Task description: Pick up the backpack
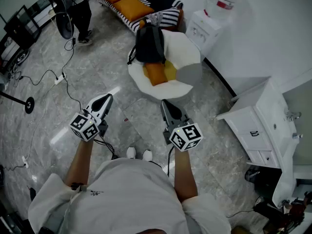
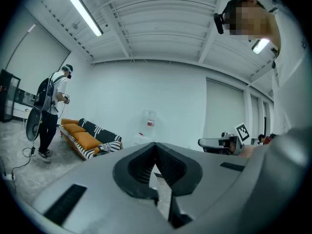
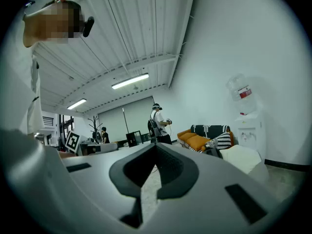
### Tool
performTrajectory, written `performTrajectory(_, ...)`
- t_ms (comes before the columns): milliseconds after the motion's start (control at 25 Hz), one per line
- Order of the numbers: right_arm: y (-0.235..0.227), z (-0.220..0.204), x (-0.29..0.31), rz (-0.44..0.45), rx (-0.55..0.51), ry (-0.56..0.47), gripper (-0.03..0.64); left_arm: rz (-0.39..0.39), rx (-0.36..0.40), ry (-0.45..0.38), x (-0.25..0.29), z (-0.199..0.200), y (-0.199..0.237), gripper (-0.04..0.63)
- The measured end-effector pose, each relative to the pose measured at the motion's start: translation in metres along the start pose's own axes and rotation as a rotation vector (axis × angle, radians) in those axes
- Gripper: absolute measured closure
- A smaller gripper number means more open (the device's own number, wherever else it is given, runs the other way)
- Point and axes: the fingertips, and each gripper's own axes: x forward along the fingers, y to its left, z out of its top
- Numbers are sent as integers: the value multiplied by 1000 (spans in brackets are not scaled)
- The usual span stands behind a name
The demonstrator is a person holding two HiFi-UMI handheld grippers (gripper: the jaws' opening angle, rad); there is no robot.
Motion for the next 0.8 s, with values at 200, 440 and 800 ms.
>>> performTrajectory(200, 8, 8, 2, -18, -38, -13, 612, -1, 19, -16, -7, 7, 5, 595)
performTrajectory(440, 11, 11, 10, -38, -57, -19, 612, -7, 21, -39, -13, 15, 20, 595)
performTrajectory(800, 23, 6, 19, -81, -28, -29, 612, -22, 9, -38, -32, 14, 42, 595)
